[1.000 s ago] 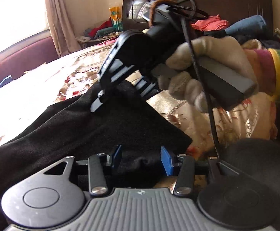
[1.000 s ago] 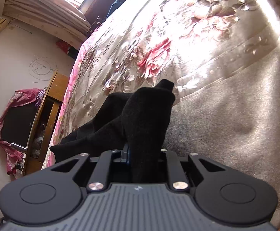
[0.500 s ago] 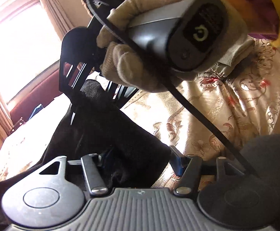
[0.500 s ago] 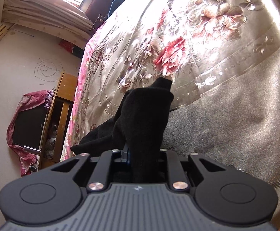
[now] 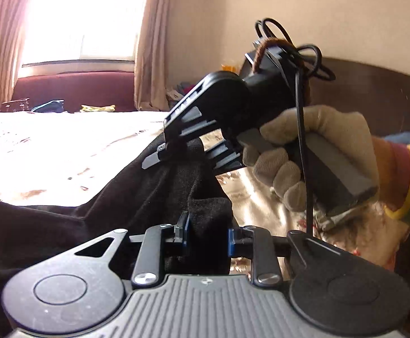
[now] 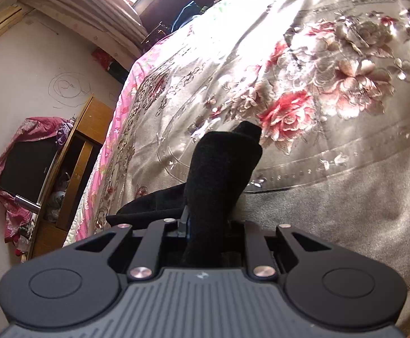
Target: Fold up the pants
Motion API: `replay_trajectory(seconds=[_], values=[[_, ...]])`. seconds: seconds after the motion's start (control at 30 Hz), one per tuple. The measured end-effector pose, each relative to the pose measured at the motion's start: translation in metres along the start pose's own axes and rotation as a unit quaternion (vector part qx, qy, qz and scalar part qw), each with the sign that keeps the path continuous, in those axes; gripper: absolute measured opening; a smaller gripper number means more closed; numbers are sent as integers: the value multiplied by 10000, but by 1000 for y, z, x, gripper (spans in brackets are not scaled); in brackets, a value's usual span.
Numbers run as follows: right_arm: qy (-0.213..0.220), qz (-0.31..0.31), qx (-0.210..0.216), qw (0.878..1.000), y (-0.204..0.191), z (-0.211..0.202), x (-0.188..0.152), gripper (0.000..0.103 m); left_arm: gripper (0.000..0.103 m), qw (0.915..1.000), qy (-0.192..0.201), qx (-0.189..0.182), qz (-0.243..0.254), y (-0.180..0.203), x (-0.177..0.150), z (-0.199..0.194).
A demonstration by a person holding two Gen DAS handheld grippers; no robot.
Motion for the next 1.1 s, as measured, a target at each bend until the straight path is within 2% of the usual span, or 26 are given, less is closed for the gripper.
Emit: replay_trajectory(seconds=[0.13, 0.27, 0.43, 0.57, 0.63, 0.7, 0.8, 0.83, 0.9, 1.0, 1.03, 1.1], values=[[-90, -671, -30, 9977, -62, 27, -6, 17, 38, 9956, 395, 213, -819, -56, -2, -36], [-353, -1160, -81, 9926, -113, 76, -22, 17, 38, 9891, 595, 720, -1136, -102, -20, -58], [-750, -1406, -274, 9868, -145, 148, -49, 17, 38, 9749, 528, 1319, -1715, -147, -53, -66], [-771, -2052, -594, 9739, -163, 184, -80, 17, 37, 9634, 353, 1549, -2157, -173, -79, -68], [-737, -2302, -731, 9676, -170, 196, -94, 17, 37, 9592, 305, 1581, -2323, -182, -89, -68], [-667, -2535, -864, 9612, -177, 206, -104, 18, 37, 9499, 340, 1493, -2725, -197, -101, -72], [-569, -2865, -1055, 9506, -184, 215, -113, 20, 36, 9406, 379, 1439, -3052, -210, -112, -79], [-585, -2848, -1080, 9507, -186, 217, -113, 24, 36, 9391, 397, 1416, -3106, -212, -113, -79], [-599, -2747, -1080, 9536, -188, 218, -110, 26, 35, 9368, 457, 1347, -3198, -210, -115, -84], [-506, -2792, -1152, 9519, -194, 217, -111, 26, 35, 9386, 521, 1267, -3168, -204, -111, -90], [-420, -3039, -1243, 9436, -200, 216, -115, 26, 34, 9386, 546, 1242, -3172, -203, -111, -91], [-195, -3661, -1460, 9188, -216, 215, -131, 26, 34, 9367, 581, 1249, -3218, -202, -112, -97]])
Point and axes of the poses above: each gripper's, at about its wrist camera, not at the fingertips, and z roughly the way its jaws point, y to its right, x to its top, the point moved 3 cm from there along z, roughly the way its jaws point, and after that the axes turned 9 degrees about z, right-handed, at the moved point
